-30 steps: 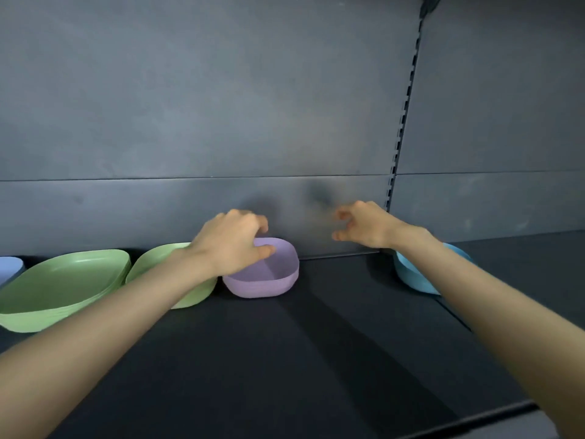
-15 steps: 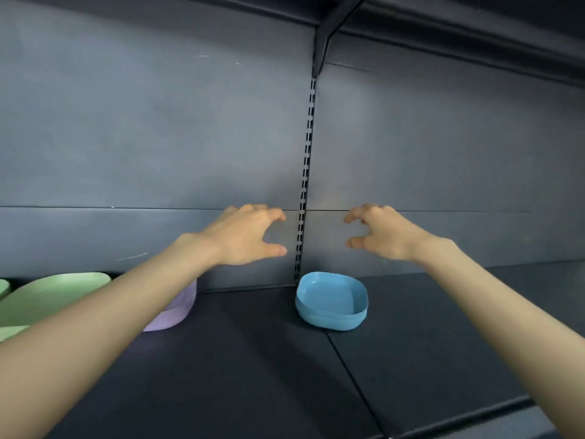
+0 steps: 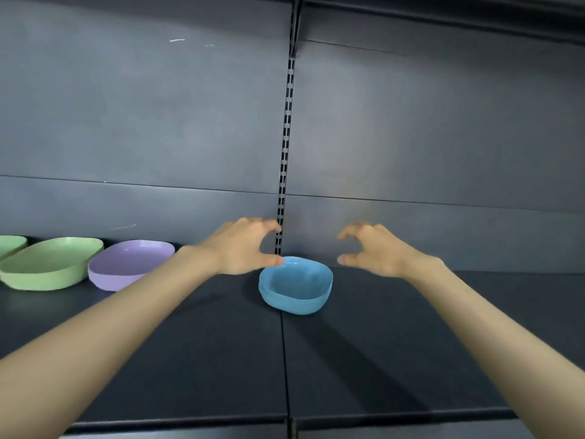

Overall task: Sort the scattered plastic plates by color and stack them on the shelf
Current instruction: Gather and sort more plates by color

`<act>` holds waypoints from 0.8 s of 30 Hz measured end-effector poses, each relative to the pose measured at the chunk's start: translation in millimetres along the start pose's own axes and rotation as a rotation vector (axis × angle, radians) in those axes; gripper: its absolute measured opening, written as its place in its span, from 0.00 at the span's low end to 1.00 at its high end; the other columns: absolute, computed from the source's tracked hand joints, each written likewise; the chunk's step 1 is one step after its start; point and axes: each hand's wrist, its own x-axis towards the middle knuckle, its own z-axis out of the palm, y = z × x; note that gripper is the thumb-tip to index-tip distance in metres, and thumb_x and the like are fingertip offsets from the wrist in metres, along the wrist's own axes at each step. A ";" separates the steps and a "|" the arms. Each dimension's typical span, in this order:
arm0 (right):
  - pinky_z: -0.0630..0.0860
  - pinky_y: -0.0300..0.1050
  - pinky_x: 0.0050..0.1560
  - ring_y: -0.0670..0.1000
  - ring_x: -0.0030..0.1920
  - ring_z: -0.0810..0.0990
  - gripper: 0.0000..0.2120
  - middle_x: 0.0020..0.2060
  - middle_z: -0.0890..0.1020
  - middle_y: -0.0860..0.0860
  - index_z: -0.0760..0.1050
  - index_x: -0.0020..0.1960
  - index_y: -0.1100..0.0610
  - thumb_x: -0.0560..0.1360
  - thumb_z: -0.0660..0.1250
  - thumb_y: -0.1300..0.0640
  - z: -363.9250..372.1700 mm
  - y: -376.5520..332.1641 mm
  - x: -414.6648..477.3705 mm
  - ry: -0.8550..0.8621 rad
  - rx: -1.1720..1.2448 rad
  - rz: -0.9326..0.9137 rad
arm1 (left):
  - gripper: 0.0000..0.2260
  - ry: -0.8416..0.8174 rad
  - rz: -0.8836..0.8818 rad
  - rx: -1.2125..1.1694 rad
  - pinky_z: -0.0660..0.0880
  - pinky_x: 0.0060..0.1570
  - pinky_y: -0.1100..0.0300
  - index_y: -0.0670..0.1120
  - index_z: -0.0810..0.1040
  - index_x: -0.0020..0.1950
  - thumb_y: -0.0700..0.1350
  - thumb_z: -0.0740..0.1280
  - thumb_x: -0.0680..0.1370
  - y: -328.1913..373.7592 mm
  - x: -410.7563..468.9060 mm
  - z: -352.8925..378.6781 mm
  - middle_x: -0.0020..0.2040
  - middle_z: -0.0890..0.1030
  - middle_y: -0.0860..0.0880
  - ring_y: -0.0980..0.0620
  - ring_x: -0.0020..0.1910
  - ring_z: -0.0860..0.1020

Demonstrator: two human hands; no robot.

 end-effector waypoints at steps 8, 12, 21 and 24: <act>0.69 0.44 0.61 0.53 0.64 0.71 0.24 0.65 0.73 0.53 0.69 0.68 0.56 0.74 0.68 0.50 46.6 14.7 19.5 -0.089 0.123 0.012 | 0.29 -0.105 -0.172 -0.194 0.69 0.63 0.53 0.47 0.66 0.70 0.57 0.69 0.73 -23.2 7.6 45.6 0.66 0.74 0.47 0.50 0.65 0.72; 0.71 0.44 0.60 0.53 0.59 0.74 0.28 0.61 0.75 0.55 0.67 0.68 0.57 0.73 0.69 0.48 66.6 22.4 31.1 -0.105 0.236 0.077 | 0.30 -0.161 -0.271 -0.271 0.71 0.59 0.57 0.46 0.67 0.69 0.59 0.69 0.72 -29.4 20.7 63.6 0.61 0.76 0.47 0.49 0.58 0.75; 0.81 0.43 0.40 0.51 0.42 0.81 0.18 0.46 0.81 0.52 0.69 0.60 0.56 0.74 0.70 0.52 92.1 32.5 39.9 -0.158 0.544 0.150 | 0.15 -0.208 -0.329 -0.640 0.81 0.42 0.56 0.44 0.74 0.55 0.50 0.71 0.74 -29.3 26.6 91.2 0.45 0.81 0.47 0.51 0.37 0.81; 0.81 0.42 0.36 0.54 0.44 0.83 0.19 0.49 0.81 0.54 0.67 0.61 0.56 0.73 0.70 0.56 94.6 28.6 39.7 -0.145 0.634 0.190 | 0.12 -0.154 -0.373 -0.773 0.81 0.40 0.58 0.44 0.76 0.53 0.46 0.72 0.73 -26.8 23.4 94.9 0.46 0.81 0.47 0.51 0.36 0.81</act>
